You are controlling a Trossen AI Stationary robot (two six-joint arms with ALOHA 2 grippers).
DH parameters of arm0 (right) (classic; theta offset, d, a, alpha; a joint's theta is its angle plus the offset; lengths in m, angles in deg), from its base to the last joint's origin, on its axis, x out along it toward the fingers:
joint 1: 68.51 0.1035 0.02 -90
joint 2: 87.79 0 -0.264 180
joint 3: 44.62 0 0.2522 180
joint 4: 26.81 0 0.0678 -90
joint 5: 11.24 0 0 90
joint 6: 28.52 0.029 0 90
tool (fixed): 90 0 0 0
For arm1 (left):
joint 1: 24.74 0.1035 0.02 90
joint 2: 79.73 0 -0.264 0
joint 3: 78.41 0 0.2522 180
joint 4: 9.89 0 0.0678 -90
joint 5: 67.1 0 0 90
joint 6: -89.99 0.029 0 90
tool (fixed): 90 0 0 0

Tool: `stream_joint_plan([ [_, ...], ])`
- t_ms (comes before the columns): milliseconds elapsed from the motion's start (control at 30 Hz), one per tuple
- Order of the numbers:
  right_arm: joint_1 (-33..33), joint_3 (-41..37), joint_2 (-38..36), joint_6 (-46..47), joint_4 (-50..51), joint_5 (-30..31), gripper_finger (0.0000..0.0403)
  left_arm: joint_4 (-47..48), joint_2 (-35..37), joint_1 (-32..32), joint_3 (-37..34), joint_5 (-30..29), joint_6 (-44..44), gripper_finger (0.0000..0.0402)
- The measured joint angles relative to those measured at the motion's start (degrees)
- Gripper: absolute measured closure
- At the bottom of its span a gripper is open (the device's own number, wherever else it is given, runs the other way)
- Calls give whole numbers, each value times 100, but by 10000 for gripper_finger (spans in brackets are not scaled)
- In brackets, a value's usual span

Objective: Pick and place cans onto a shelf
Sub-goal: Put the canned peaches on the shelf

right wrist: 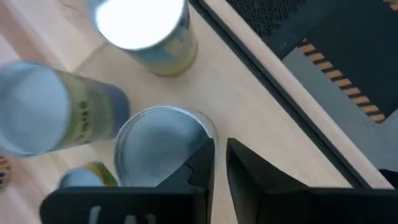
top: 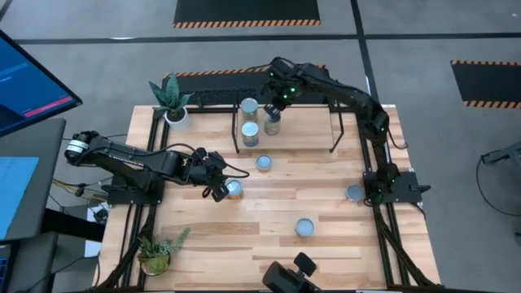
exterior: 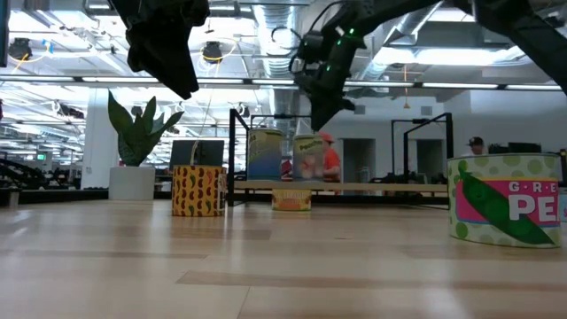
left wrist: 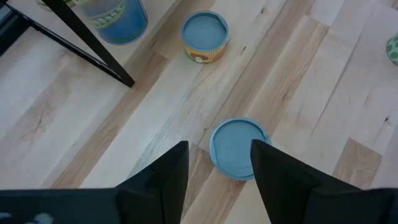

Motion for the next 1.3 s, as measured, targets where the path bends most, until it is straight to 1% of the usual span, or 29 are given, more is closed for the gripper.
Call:
stream_joint_plan([
  [167,87,0,-492,44,469,-9,336,0,0,0,0,2,0,239],
  [333,559,8,-914,44,1042,-74,337,0,0,0,0,6,3,239],
  [433,926,4,-927,44,1289,-79,337,0,0,0,0,-8,33,239],
  [533,1247,-112,-905,13,1301,-54,337,0,0,0,0,-10,31,239],
  [667,1551,-542,-901,-63,1199,287,337,0,0,0,0,-11,24,239],
  [800,1499,-1019,-901,-68,1172,531,337,2,0,1,0,-11,22,239],
  [900,1340,-1289,-901,-100,890,509,337,5,0,0,-2,-13,14,239],
  [1033,1171,-1659,-890,-104,157,237,337,5,0,1,-2,-13,4,239],
  [1200,987,-1777,-896,-107,-100,-37,337,5,0,0,-2,-17,4,239],
  [1300,903,-1868,-896,-112,-379,-83,337,5,0,2,-2,-20,4,239],
])
